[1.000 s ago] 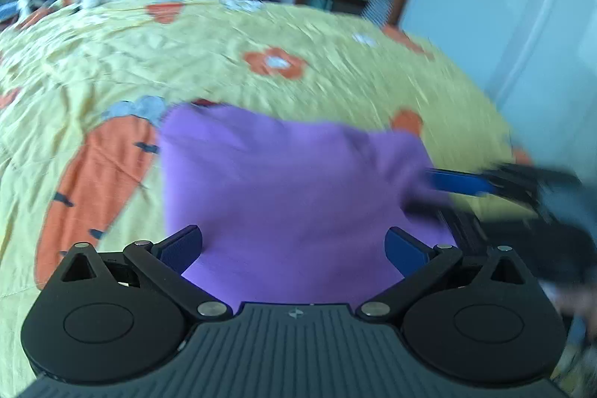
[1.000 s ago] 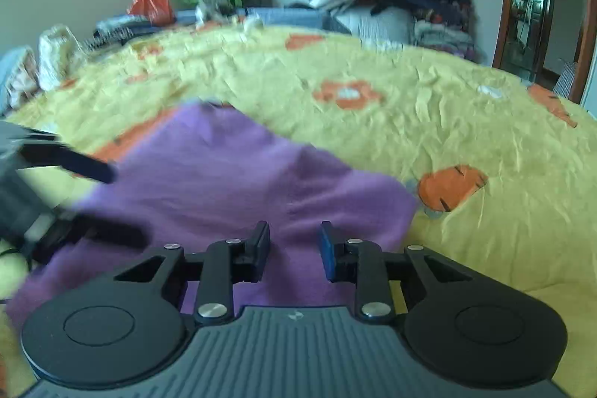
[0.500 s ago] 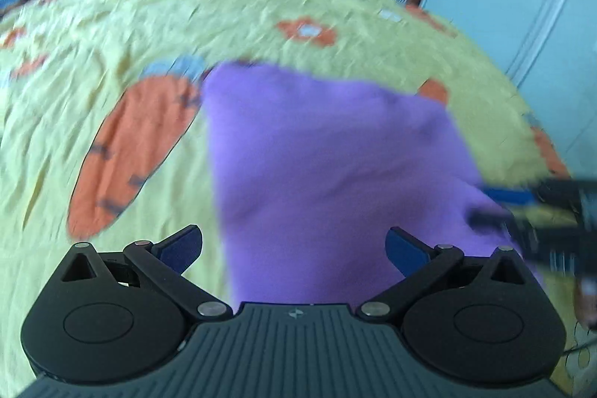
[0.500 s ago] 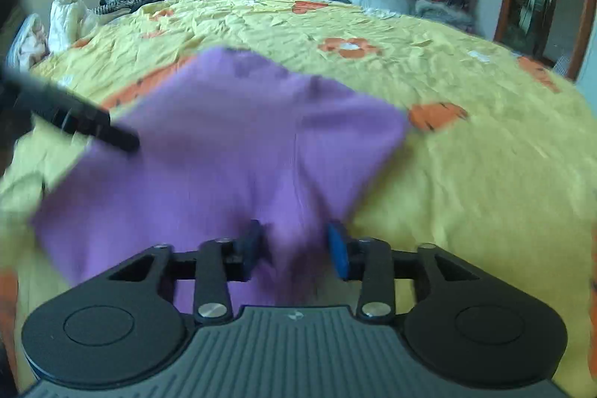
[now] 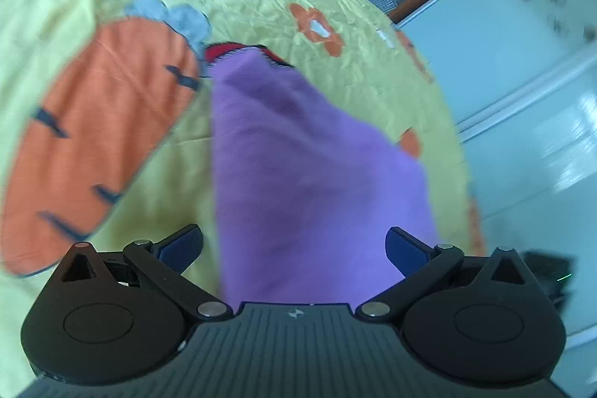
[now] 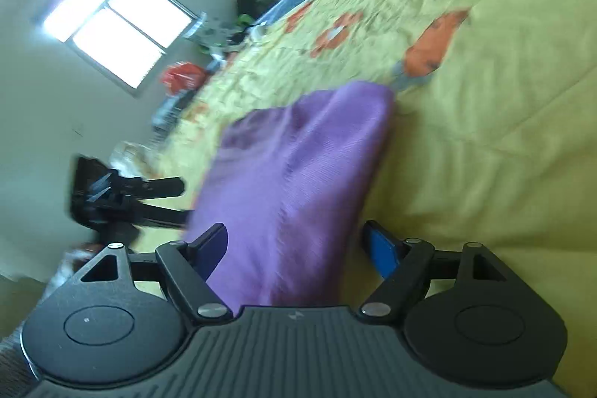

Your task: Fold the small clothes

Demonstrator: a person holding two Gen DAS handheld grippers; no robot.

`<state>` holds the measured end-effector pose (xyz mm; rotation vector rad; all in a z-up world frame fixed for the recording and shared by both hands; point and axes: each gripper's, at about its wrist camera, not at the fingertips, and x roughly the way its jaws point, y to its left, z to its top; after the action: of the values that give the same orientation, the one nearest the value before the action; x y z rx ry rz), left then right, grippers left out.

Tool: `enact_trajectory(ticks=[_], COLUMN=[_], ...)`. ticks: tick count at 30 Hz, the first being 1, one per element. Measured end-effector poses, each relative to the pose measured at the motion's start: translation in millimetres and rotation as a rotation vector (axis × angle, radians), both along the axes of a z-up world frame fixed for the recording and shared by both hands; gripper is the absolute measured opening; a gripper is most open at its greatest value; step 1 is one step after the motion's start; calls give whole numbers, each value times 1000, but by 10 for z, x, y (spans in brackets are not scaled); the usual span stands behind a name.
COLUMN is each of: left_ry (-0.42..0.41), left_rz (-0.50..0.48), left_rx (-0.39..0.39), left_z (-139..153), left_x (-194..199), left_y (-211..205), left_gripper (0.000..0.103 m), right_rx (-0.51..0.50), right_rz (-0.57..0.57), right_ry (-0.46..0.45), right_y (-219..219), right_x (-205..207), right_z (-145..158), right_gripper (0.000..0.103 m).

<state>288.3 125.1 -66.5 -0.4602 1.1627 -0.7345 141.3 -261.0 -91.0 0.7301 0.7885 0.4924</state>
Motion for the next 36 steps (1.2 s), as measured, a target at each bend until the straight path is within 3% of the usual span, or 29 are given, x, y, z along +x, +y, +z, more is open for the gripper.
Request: enact_trajectory(ticks=[4,6,7,8,9,12,14,16,19,21,22,23,24,26,27,28,30,31,33,35,36], left_ry=[200,217,202,189,181,95,-53,-205,-410,-487,-468,-419,-361,-301,-286,-247,-164,-136,-65,-36,-3], left_rz=[42,49,42,35,33,19,-41,-89,-120,-130,-133,-131,-124,-107,-75,-55,-91,-111,-137,-116,-83], left_rx=[-224,-285,-270,-244,-200,-102,21,91,153,153,154,148,159,218,256,250,105,60,45,-23,-72], left_z=[-239,-289,-275,-277,-288,-171,53,294,634,793,815,774,685,480,403,354,259,199,49,-51,-99], left_x=[192,177,156,139,139,193,173,139,115,146,216,315,436,603,619,595,424,294,52,-191,-292], left_y=[12,24,0,-35,-75,-175,-362,-542,-758,-834,-871,-896,-917,-919,-874,-770,-507,-387,-221,-27,69], left_gripper=[103,96,87,56,31,28,25,23,23,24,25,32,40,41,48,57,102,101,103,103,100], right_rx=[25,29,22,14,-11,-128,-204,-223,-252,-267,-272,-298,-347,-423,-407,-367,-298,-290,-248,-210,-216], right_rz=[56,44,39,31,22,10,4,-20,-74,-108,-118,-133,-147,-151,-141,-114,-69,-64,-50,-25,-28], right_ry=[-1,46,53,36,28,-31,-83,-141,-216,-210,-168,-130,-98,-38,-26,-26,-24,-36,-58,-73,-80], right_y=[192,263,293,318,356,523,625,627,593,515,457,415,390,380,363,338,314,298,280,276,326], right_x=[161,301,312,335,357,363,369,374,387,427,504,587,645,641,552,442,237,116,-80,-180,-177], right_z=[-37,-113,-141,-136,-100,107,267,424,641,666,614,545,472,353,316,290,228,215,170,137,137], right_gripper=[70,29,27,26,26,24,23,23,23,24,28,36,53,73,75,75,78,79,78,76,54])
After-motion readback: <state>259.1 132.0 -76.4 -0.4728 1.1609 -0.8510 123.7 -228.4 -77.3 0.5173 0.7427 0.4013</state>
